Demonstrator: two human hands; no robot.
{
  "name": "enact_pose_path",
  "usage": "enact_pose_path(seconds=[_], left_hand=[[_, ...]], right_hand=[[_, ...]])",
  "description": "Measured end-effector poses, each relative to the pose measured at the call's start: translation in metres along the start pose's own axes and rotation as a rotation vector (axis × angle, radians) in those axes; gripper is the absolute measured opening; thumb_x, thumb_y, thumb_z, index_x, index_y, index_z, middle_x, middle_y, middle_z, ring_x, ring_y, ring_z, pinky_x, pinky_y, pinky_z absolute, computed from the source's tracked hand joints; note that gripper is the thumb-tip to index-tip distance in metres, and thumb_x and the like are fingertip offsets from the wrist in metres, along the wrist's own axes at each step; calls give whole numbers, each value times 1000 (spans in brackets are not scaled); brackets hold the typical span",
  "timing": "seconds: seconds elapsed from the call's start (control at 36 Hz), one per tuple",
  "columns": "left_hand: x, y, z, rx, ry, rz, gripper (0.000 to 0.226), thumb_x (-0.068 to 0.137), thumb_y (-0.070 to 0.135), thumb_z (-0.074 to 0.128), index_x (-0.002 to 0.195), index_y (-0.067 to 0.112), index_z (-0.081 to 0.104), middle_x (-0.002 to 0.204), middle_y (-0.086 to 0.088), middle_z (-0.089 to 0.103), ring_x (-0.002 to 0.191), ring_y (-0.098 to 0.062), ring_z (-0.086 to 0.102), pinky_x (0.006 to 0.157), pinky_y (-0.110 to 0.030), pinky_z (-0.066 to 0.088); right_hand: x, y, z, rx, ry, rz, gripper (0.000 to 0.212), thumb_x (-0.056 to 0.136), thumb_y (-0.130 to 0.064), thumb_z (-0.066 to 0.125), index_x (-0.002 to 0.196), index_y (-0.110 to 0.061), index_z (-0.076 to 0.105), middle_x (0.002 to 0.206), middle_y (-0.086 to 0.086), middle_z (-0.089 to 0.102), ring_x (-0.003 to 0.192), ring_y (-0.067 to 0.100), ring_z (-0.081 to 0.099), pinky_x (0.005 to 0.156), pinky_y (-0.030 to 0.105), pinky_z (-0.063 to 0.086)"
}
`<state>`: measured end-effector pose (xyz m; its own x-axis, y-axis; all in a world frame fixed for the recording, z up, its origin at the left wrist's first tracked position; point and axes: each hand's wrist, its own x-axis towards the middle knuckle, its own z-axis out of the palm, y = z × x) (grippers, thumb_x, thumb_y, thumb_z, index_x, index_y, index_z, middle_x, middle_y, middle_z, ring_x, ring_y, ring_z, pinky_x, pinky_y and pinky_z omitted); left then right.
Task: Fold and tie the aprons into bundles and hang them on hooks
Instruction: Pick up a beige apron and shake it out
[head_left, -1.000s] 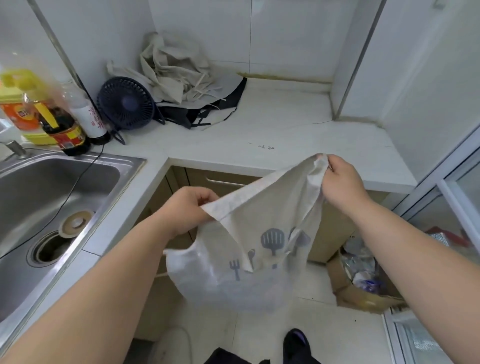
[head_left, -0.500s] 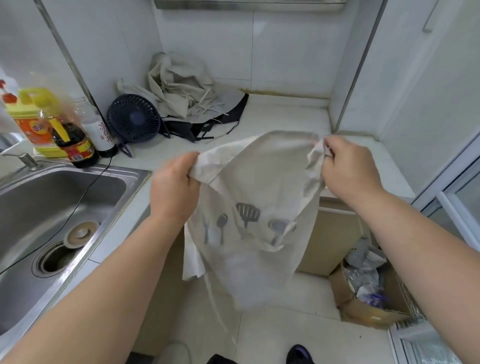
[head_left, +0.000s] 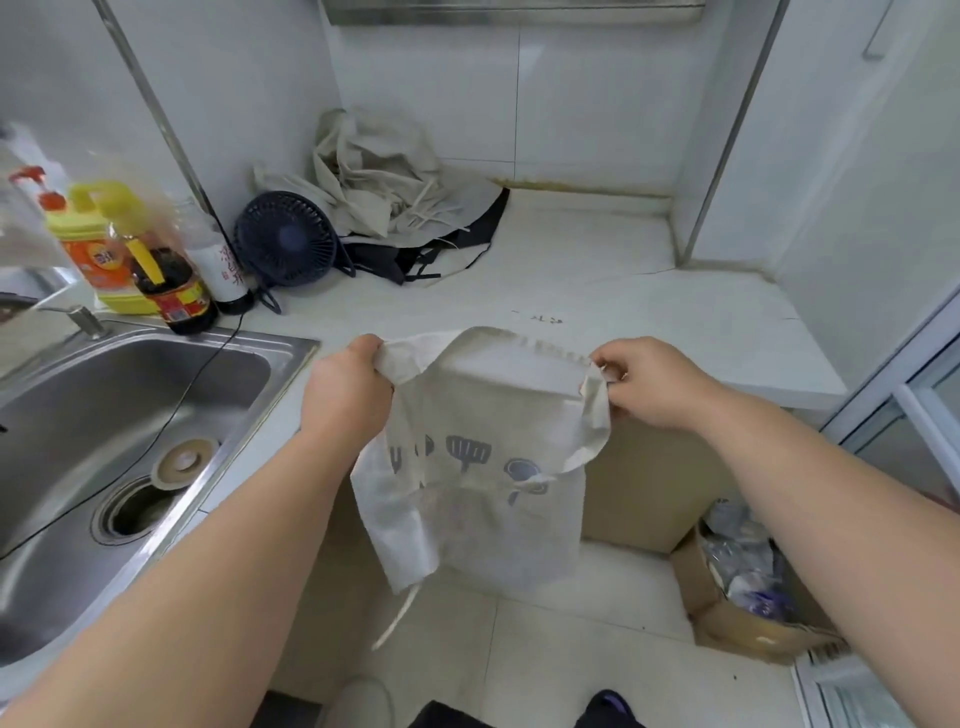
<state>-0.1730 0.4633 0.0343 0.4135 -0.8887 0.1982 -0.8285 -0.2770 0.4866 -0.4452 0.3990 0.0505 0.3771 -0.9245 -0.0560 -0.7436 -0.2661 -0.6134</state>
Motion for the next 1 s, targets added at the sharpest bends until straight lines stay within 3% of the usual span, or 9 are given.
enact_pose_path(seconds=[0.11,0.25,0.42,0.47,0.53,0.64,0.72,0.83,1.0], left_hand=[[-5,5,-5,-158,99,-22,43,88,2,40,125,14,56,105,-13,64,97,-32,53,73,-31,38],[-14,15,-17,-383,299,11,45,84,-3,43,119,18,61,95,6,56,89,-15,46,68,-18,28],[-6,2,-18,-394,187,-90,42,85,0,39,117,19,61,96,-1,62,94,-26,56,76,-31,43],[-5,-3,-17,-393,144,-113,40,85,1,39,114,19,61,95,-2,63,96,-29,58,81,-38,50],[-5,-6,-17,-374,100,-121,39,86,0,38,113,18,61,93,-2,62,92,-27,58,79,-38,50],[-4,-9,-18,-149,-32,-46,36,89,0,40,112,17,62,88,1,57,72,-12,49,68,-27,35],[1,-9,-15,56,-177,-9,23,87,2,44,101,13,59,88,-6,55,81,-26,51,65,-30,35],[6,-6,-12,56,-173,-30,14,85,2,45,93,9,53,91,-11,59,82,-30,50,65,-35,40],[15,9,-12,-392,-151,-94,30,86,0,39,102,13,62,86,-10,69,82,-29,67,78,-47,57]], right_hand=[[-3,-6,5,63,-49,-16,14,82,5,59,82,-7,66,74,5,62,65,19,59,62,25,51],[-1,-20,11,328,407,-75,16,96,-10,45,81,-17,47,73,1,54,67,18,47,60,28,36],[-3,-32,15,349,250,-107,7,94,-25,57,88,-22,53,62,-13,61,57,5,55,54,22,44],[-2,-34,16,188,82,-108,10,87,-21,67,83,-23,58,63,-12,59,62,10,56,48,13,38],[1,-32,17,-89,5,-86,8,86,-19,64,80,-16,60,75,-4,56,79,22,55,55,20,37],[8,-28,17,-233,233,105,22,95,-23,45,74,-17,44,90,12,56,84,30,50,66,31,36],[12,-33,20,-316,145,157,12,92,-8,40,94,-11,52,97,13,58,86,30,52,66,30,39],[17,-42,17,11,167,215,17,89,-1,35,84,-13,46,80,4,50,58,29,61,47,28,41],[34,-47,9,624,307,201,31,82,10,30,85,-10,53,82,14,55,59,24,48,64,38,53]])
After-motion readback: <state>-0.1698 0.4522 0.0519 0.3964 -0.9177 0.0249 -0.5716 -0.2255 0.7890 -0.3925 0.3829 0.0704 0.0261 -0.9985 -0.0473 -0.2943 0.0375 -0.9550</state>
